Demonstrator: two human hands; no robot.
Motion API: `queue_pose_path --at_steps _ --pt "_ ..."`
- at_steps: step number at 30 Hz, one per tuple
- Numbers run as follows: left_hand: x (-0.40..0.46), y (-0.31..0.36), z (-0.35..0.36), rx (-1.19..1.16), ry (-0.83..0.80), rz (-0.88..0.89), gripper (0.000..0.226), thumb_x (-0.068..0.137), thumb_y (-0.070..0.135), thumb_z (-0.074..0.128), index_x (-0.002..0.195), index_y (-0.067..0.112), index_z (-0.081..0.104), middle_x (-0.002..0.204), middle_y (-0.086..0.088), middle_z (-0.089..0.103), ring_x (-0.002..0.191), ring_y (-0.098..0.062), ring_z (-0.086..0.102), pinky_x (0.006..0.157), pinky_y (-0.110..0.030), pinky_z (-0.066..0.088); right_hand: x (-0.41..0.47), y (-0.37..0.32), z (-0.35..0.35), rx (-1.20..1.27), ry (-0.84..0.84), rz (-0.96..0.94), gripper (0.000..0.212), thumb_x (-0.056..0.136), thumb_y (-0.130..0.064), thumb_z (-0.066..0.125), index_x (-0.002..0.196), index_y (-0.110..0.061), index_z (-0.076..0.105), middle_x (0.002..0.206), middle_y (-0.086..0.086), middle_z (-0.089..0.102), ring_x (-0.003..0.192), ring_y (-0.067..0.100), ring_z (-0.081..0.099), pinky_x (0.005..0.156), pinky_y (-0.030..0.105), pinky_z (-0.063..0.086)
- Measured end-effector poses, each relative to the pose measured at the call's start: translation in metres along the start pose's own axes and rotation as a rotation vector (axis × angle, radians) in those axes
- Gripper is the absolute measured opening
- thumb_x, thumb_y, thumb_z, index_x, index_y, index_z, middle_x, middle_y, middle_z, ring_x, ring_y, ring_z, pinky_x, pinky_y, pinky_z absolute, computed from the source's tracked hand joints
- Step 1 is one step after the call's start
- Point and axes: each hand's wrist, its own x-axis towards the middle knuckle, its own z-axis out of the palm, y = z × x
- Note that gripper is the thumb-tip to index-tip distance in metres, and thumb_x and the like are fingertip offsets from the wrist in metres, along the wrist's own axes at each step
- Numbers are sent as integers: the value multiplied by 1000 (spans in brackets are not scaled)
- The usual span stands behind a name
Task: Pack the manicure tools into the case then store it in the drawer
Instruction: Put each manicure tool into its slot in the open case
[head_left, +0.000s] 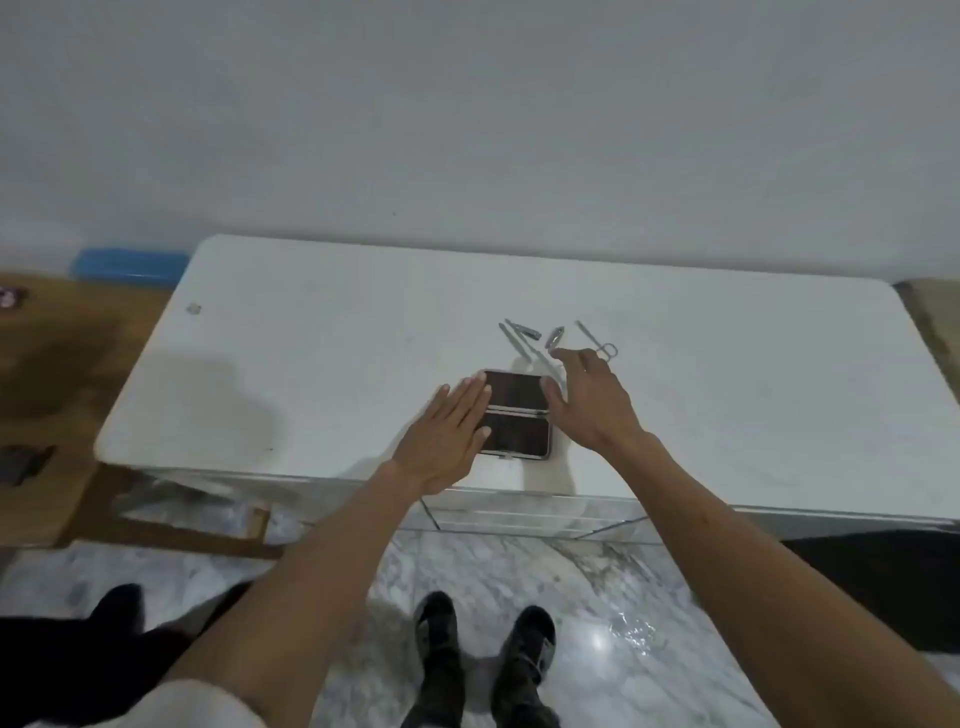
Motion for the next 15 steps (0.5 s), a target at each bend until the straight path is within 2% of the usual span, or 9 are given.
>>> queue_pose_path --at_steps 6,10,15 --pt "-1 0 10 -8 43 -29 57 109 32 19 155 1 31 164 -15 26 153 -27 26 120 -50 31 24 5 2 -55 -8 11 37 93 -24 50 127 -10 54 120 19 58 108 39 56 85 43 49" --pt "0 -2 12 -10 51 -34 58 109 35 16 157 4 26 167 -12 19 155 -24 18 122 -48 26 52 10 4 -81 -16 76 33 94 -21 47 124 -15 58 120 15 59 109 36 55 89 42 45" --pt "-1 -2 13 -38 53 -45 58 109 35 19 159 6 24 168 -10 16 156 -22 15 124 -47 23 81 15 7 -150 -75 83 40 92 -13 50 131 -17 57 120 15 57 109 36 53 89 41 43"
